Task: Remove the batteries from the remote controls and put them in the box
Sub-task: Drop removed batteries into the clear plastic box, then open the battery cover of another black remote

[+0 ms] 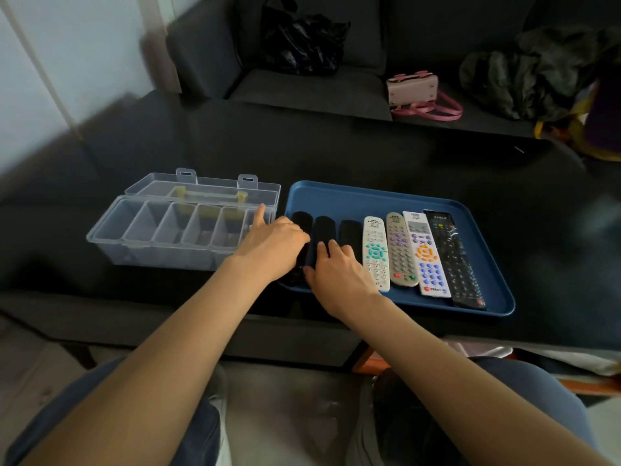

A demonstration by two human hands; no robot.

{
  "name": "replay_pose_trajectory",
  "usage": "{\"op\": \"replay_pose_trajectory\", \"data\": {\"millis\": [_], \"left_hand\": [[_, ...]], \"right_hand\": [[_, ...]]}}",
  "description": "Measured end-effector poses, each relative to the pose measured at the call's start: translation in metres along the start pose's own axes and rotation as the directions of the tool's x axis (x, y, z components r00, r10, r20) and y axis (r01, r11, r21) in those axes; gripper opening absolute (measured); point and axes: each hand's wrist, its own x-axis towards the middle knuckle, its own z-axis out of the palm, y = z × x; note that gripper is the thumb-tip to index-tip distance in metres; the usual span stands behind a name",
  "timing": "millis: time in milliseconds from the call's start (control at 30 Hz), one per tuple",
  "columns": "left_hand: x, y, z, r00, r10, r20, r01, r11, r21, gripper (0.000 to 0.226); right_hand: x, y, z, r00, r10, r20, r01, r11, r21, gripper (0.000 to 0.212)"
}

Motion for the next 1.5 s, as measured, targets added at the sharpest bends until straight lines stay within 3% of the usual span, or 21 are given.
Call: {"op": "replay_pose_trajectory", "data": {"millis": [167,300,467,567,667,767,900,1033,1200,1300,1367,1400,1433,1500], "left_hand": [[-0.007,-0.009,0.0,1.0,0.025,-0.002,-0.025,0.995,-0.095,0.041],[-0.005,-0.009,0.002,0.999,0.042,0.011,-0.041,0.996,-0.082,0.038],[-0.002,-0.007,0.001,0.999,0.039,0.008,-0.039,0.996,-0.079,0.035],[-0.002,-0.009,0.001,0.997,0.043,-0.057,-0.049,0.993,-0.108,0.031],[-0.002,-0.014,0.0,0.972,0.019,-0.235,-0.053,0.989,-0.141,0.03],[-0.002,-0.023,-0.003,0.942,-0.092,-0.323,0.048,0.989,-0.142,0.036],[-0.004,-0.032,-0.003,0.927,-0.216,-0.305,0.17,0.971,-0.171,0.04],[-0.001,-0.034,-0.002,0.935,-0.237,-0.265,0.205,0.968,-0.142,0.035],[0.0,-0.039,-0.004,0.937,-0.252,-0.241,0.206,0.958,-0.2,0.034],[0.0,-0.039,-0.004,0.934,-0.266,-0.237,0.209,0.948,-0.239,0.035],[0.003,-0.039,-0.003,0.924,-0.298,-0.241,0.202,0.913,-0.354,0.037],[0.004,-0.039,-0.003,0.92,-0.303,-0.248,0.181,0.89,-0.418,0.04],[0.006,-0.038,-0.003,0.92,-0.293,-0.261,0.149,0.876,-0.459,0.044],[0.009,-0.038,-0.005,0.926,-0.24,-0.29,0.076,0.874,-0.481,0.054]], "right_hand": [[0.0,0.001,-0.007,1.0,-0.003,-0.026,0.0,0.996,-0.087,0.047],[0.007,0.006,-0.004,0.998,-0.062,-0.026,0.059,0.994,-0.087,0.059],[0.011,0.006,-0.001,0.998,-0.021,-0.051,0.014,0.991,-0.134,0.054],[0.012,0.004,-0.004,0.995,-0.032,-0.096,0.017,0.988,-0.15,0.046],[0.024,0.003,-0.013,0.982,-0.028,-0.186,0.042,0.996,0.075,0.034],[0.038,-0.005,-0.029,0.994,0.056,-0.092,-0.023,0.945,0.327,0.037],[0.057,-0.019,-0.033,0.991,0.098,0.092,-0.126,0.916,0.38,0.038],[0.071,-0.024,-0.028,0.972,0.153,0.18,-0.215,0.889,0.404,0.034],[0.074,-0.023,-0.027,0.967,0.172,0.186,-0.244,0.832,0.498,0.014],[0.075,-0.014,-0.03,0.964,0.233,0.127,-0.264,0.801,0.537,0.02],[0.073,-0.006,-0.035,0.951,0.288,0.109,-0.284,0.682,0.674,0.019],[0.07,-0.001,-0.039,0.943,0.297,0.151,-0.297,0.542,0.786,0.018],[0.065,0.004,-0.043,0.935,0.271,0.229,-0.317,0.346,0.883,0.016],[0.053,0.015,-0.051,0.929,0.076,0.363,-0.358,-0.075,0.931,0.013]]}}
